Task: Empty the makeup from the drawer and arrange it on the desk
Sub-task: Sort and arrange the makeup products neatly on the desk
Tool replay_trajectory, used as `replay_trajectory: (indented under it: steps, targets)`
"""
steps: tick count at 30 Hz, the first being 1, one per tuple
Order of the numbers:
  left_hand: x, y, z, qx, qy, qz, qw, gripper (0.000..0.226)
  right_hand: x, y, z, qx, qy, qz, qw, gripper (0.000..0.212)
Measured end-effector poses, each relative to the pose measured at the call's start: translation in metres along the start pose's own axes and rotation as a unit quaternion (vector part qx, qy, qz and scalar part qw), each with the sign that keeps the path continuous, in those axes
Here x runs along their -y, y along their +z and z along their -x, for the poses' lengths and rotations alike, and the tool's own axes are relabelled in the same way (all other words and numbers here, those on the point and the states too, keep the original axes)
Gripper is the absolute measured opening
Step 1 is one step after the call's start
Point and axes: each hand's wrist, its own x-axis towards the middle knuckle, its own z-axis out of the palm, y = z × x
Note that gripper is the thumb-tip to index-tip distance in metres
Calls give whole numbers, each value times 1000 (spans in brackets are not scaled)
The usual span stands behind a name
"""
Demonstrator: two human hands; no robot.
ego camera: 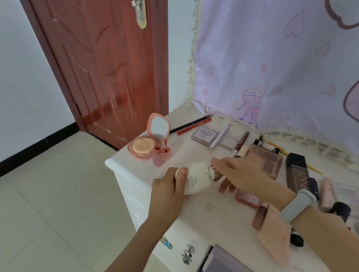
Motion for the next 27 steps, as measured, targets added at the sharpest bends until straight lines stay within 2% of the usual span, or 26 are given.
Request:
replay_trajectory:
  steps: [3,6,9,12,15,18,19,23,27]
  targets:
    - [0,1,2,-41,1,-16,999,37,-5,2,-4,-8,-31,13,999,25]
    - [-1,-1,3,-63,4,-69,996,43,-8,0,-6,14,-45,8,999,44]
    - [-1,-1,2,-66,-22,-115,991,51,-11,3,-10,26,-61,52,996,32]
    - [0,-1,2,-86,-26,-114,989,57,-12,6,-17,17,-71,35,997,29]
    - [4,-6,2,-101,56,-82,990,48,-11,8,-26,24,-81,36,996,30]
    - [14,-9,3,-51,199,-172,963,47,-10,8,-31,35,-83,40,995,28]
    - [18,-9,3,-32,218,-202,954,51,-10,7,-32,35,-89,46,994,27]
    - [31,-8,2,-18,179,-197,964,55,-11,-1,-29,3,-119,111,987,23]
    - [33,-6,6,-50,157,-201,966,55,-14,-8,-30,-66,-102,94,988,31]
